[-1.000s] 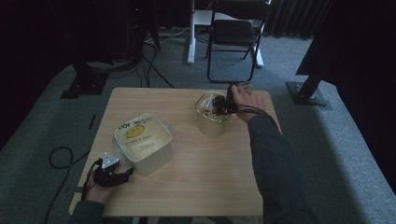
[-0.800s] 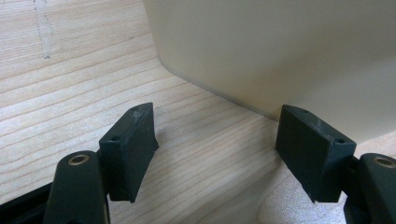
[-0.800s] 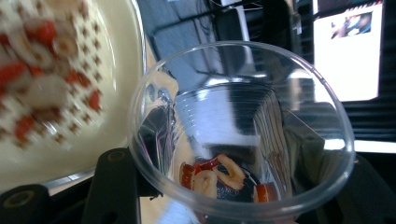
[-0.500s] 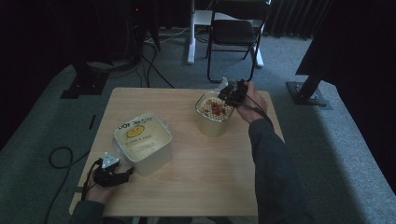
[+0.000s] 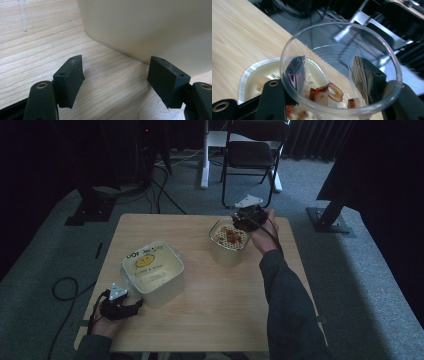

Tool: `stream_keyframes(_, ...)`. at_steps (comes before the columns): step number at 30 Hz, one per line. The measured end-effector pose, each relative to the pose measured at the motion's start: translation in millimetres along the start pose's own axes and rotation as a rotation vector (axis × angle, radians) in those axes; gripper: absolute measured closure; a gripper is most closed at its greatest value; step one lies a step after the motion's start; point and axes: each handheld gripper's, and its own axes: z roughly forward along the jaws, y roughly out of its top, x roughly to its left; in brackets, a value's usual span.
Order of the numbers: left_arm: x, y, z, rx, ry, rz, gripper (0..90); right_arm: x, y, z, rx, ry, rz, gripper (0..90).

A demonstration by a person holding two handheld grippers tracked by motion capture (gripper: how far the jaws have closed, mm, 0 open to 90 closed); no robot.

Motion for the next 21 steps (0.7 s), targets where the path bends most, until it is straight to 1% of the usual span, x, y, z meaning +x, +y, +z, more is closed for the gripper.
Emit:
stream_keyframes(2, 0.0, 0.0, 0.0, 0.000, 0.000, 0.001, 29.0, 1.0, 2.5, -2.8, -0.034, 0.044, 0.040, 43.8)
stream_keyframes(4, 0.0, 0.1, -0.1, 0.001, 0.000, 0.001, 29.0, 2.4, 4.7, -5.6, -0.064, 0.080, 0.066, 43.7)
stream_keyframes(5, 0.0, 0.2, -0.1, 0.002, 0.000, 0.000, 29.0, 4.1, 6.5, -8.1, -0.091, 0.118, 0.095, 43.6)
stream_keyframes(8, 0.0, 0.2, -0.2, 0.003, 0.000, 0.001, 29.0, 7.8, 10.4, -11.8, -0.137, 0.186, 0.133, 43.5)
stream_keyframes(9, 0.0, 0.2, -0.2, 0.003, 0.000, 0.001, 29.0, 7.8, 10.4, -11.8, -0.137, 0.186, 0.133, 43.5)
stream_keyframes(10, 0.0, 0.2, -0.1, 0.003, 0.000, 0.001, 29.0, 9.3, 12.0, -13.1, -0.150, 0.212, 0.150, 43.4)
stream_keyframes(11, 0.0, 0.2, -0.1, 0.002, 0.000, 0.001, 29.0, 13.6, 15.9, -15.3, -0.178, 0.252, 0.175, 43.4)
stream_keyframes(12, 0.0, 0.1, -0.1, 0.002, 0.000, 0.001, 29.0, 15.7, 18.1, -15.9, -0.188, 0.274, 0.185, 43.4)
stream_keyframes(14, 0.0, 0.1, -0.1, 0.001, -0.001, 0.000, 29.0, 19.9, 21.6, -16.2, -0.198, 0.296, 0.191, 43.3)
stream_keyframes(16, 0.0, 0.0, -0.1, 0.001, 0.000, 0.001, 29.0, 23.9, 24.9, -15.7, -0.211, 0.333, 0.213, 43.3)
stream_keyframes(17, 0.0, 0.0, -0.1, 0.001, 0.000, 0.001, 29.0, 23.9, 24.9, -15.7, -0.211, 0.333, 0.213, 43.3)
stream_keyframes(18, 0.0, 0.1, -0.1, 0.001, 0.000, 0.001, 29.0, 28.0, 27.9, -14.9, -0.218, 0.354, 0.219, 43.2)
stream_keyframes(19, 0.0, 0.1, -0.1, 0.001, 0.000, 0.001, 29.0, 28.0, 27.9, -14.9, -0.218, 0.354, 0.219, 43.2)
stream_keyframes(20, 0.0, 0.2, -0.1, 0.002, 0.000, 0.000, 29.0, 33.5, 30.7, -14.2, -0.223, 0.373, 0.223, 43.1)
stream_keyframes(21, 0.0, 0.2, -0.1, 0.002, 0.000, 0.000, 29.0, 35.2, 31.6, -13.7, -0.225, 0.382, 0.223, 43.1)
